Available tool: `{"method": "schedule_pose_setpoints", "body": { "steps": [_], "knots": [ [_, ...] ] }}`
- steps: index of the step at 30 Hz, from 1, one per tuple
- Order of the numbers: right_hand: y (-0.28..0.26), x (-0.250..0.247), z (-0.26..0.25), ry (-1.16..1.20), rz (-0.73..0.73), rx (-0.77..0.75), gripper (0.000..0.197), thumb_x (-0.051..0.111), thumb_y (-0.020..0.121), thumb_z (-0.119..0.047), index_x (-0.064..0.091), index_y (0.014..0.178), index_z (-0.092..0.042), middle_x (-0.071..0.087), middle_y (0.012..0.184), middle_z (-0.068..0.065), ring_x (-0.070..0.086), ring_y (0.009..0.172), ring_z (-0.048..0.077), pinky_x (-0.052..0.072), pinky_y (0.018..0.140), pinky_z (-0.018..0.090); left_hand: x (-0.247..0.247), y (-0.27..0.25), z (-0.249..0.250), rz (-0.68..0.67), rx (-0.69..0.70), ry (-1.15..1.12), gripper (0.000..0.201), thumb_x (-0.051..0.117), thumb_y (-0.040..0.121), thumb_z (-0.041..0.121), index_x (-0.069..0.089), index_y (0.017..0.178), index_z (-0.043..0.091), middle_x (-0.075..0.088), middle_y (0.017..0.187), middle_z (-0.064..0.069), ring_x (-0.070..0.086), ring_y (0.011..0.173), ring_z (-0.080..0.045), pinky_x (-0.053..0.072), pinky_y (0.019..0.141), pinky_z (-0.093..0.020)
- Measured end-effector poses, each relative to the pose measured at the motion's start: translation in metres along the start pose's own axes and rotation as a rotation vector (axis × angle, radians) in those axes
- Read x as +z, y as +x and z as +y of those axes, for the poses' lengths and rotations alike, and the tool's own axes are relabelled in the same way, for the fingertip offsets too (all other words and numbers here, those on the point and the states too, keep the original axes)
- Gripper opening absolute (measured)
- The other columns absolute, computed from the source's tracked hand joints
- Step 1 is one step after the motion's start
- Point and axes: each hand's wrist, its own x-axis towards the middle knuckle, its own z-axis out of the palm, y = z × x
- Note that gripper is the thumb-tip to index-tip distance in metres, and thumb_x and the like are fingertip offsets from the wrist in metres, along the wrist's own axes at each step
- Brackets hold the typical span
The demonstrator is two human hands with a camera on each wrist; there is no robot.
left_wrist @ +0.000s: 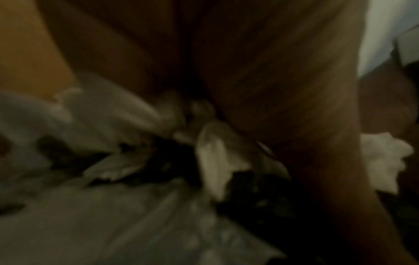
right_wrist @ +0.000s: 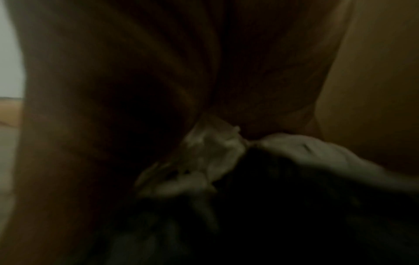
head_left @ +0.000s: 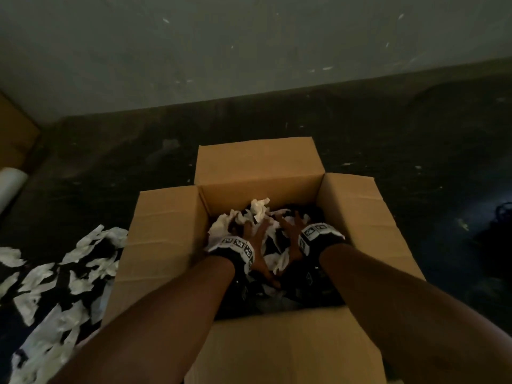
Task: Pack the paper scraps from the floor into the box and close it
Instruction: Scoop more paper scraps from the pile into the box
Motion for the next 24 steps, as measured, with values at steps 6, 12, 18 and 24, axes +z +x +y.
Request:
{"method": "schedule_pose_setpoints", "body": {
  "steps": [6,12,18,24],
  "knots": [
    [-0.009,0.003,0.007,0.071,0.036,-0.082,0.122,0.064,0.064,-0.085,-0.044,0.118,-0.069,-0.023,0.165,-0.002,0.0,0.152,0.041,0.026,0.115,0.063,0.0,-0.001,-0.003,0.049,0.048,-0.05,0.168,0.071,0.016,0.098,-0.042,0.134,0.063,-0.033,0.165,0.004,-0.021,0.153,-0.039,0.017,0.118,-0.072],
    [-0.059,-0.048,-0.001,0.108,0.054,-0.156,0.166,0.075,0.018,-0.091,-0.031,0.141,-0.057,-0.021,0.165,0.002,0.001,0.152,0.04,0.026,0.114,0.066,-0.051,-0.04,0.012,0.138,0.119,-0.014,0.156,0.083,0.046,0.082,-0.023,0.155,0.046,-0.022,0.168,-0.009,-0.011,0.155,-0.039,0.012,0.122,-0.066],
    [-0.106,-0.076,0.002,0.12,0.287,-0.205,0.15,0.086,0.046,-0.073,-0.014,0.154,-0.044,-0.005,0.168,0.008,0.009,0.152,0.034,0.025,0.118,0.058,-0.085,-0.091,0.008,0.326,0.241,-0.1,0.139,0.09,0.059,0.064,-0.001,0.161,0.041,-0.003,0.17,-0.008,0.009,0.156,-0.034,0.026,0.122,-0.055],
    [-0.159,-0.077,-0.046,0.145,0.572,-0.31,0.099,0.071,0.084,-0.057,0.009,0.158,-0.037,0.009,0.167,0.006,0.035,0.144,0.033,0.029,0.114,0.048,-0.083,-0.155,-0.038,0.665,0.342,-0.179,0.11,0.08,0.074,0.063,0.018,0.161,0.035,0.022,0.162,0.003,0.038,0.142,-0.023,0.042,0.107,-0.037]
  ]
}}
